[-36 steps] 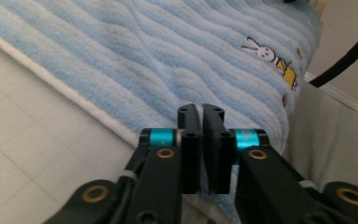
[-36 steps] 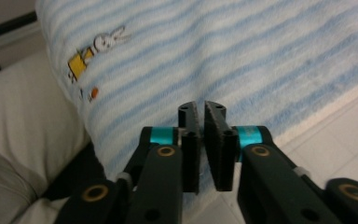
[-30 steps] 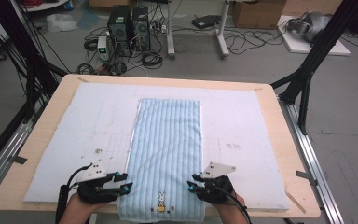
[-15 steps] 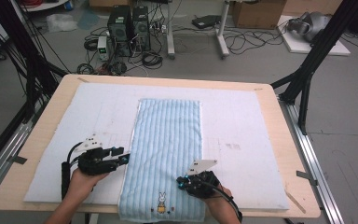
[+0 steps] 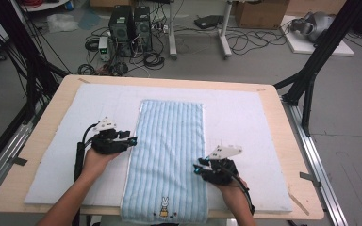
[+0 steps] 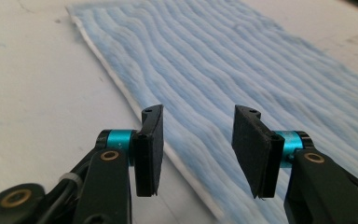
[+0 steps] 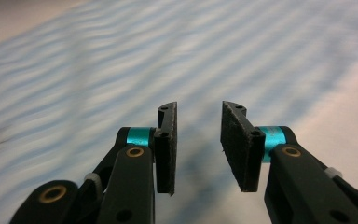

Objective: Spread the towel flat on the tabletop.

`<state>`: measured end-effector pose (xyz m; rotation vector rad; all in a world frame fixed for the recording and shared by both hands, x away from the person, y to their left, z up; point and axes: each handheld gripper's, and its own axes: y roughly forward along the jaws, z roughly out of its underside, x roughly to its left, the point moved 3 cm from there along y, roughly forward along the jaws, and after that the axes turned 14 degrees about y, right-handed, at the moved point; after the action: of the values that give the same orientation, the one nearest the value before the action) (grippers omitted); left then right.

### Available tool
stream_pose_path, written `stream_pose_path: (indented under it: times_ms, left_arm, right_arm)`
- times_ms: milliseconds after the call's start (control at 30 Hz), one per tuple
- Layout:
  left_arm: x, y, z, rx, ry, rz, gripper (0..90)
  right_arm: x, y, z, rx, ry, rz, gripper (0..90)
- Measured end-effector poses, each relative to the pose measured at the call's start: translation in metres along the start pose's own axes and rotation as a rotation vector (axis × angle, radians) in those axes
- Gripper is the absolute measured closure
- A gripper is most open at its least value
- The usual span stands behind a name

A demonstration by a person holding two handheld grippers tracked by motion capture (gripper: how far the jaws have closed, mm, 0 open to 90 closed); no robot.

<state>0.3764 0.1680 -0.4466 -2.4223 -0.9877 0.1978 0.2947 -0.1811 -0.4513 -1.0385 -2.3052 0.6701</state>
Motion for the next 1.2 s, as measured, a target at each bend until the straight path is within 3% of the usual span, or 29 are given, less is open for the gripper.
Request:
stream_pose_path:
  times_ms: [67, 133, 200, 267, 367, 433, 567, 633, 667, 733, 867, 900, 967, 1033, 1100, 1200]
  left_arm:
    - [0.006, 0.011, -0.001, 0.007, -0.02, -0.016, 55.6]
    - [0.01, 0.02, 0.0, 0.036, -0.026, -0.02, 59.0]
    - [0.01, 0.029, 0.004, 0.052, -0.029, -0.027, 64.0]
    - [0.008, 0.035, 0.006, 0.095, -0.001, -0.042, 70.0]
    - [0.006, 0.035, 0.005, 0.114, 0.041, -0.057, 85.8]
    - [0.005, 0.034, 0.005, 0.124, 0.041, -0.069, 88.5]
    - [0.006, 0.028, 0.007, 0.14, 0.037, -0.083, 88.8]
    - [0.008, 0.027, 0.009, 0.12, 0.013, -0.065, 87.5]
    - [0.008, 0.027, 0.009, 0.108, -0.001, -0.061, 82.2]
    - [0.011, 0.024, 0.009, 0.076, -0.027, -0.066, 59.1]
    - [0.017, 0.013, 0.003, -0.088, -0.039, -0.015, 51.7]
    - [0.017, 0.01, 0.002, -0.133, -0.023, 0.005, 51.8]
    - [0.018, 0.006, 0.0, -0.201, 0.056, 0.035, 51.8]
    - [0.018, 0.003, 0.0, -0.235, 0.089, 0.041, 51.9]
    - [0.02, 0.001, 0.0, -0.245, 0.036, 0.037, 44.3]
    - [0.02, -0.001, 0.001, -0.256, 0.001, 0.045, 35.8]
  right_arm:
    - [-0.015, 0.005, -0.007, -0.025, 0.05, 0.081, 66.7]
    - [-0.026, 0.012, -0.014, -0.029, 0.072, 0.123, 68.0]
    - [-0.032, 0.02, -0.019, -0.029, 0.085, 0.132, 68.8]
    - [-0.033, 0.028, -0.021, 0.0, 0.08, 0.149, 71.9]
    - [-0.036, 0.035, -0.022, 0.034, 0.061, 0.162, 78.9]
    - [-0.035, 0.035, -0.024, 0.06, 0.042, 0.165, 86.8]
    - [-0.035, 0.033, -0.025, 0.08, 0.032, 0.196, 87.3]
    - [-0.036, 0.031, -0.024, 0.077, 0.031, 0.2, 85.5]
    - [-0.036, 0.03, -0.024, 0.074, 0.029, 0.198, 82.2]
    - [-0.038, 0.028, -0.024, 0.05, 0.033, 0.192, 69.4]
    - [-0.046, 0.011, -0.028, -0.063, 0.052, 0.202, 51.3]
    - [-0.048, 0.006, -0.03, -0.091, 0.057, 0.2, 47.4]
    - [-0.053, -0.004, -0.033, -0.139, 0.057, 0.209, 38.2]
    - [-0.059, -0.009, -0.035, -0.156, 0.063, 0.195, 32.0]
    - [-0.065, -0.011, -0.035, -0.15, 0.053, 0.184, 26.5]
    - [-0.074, -0.011, -0.036, -0.145, 0.039, 0.223, 16.1]
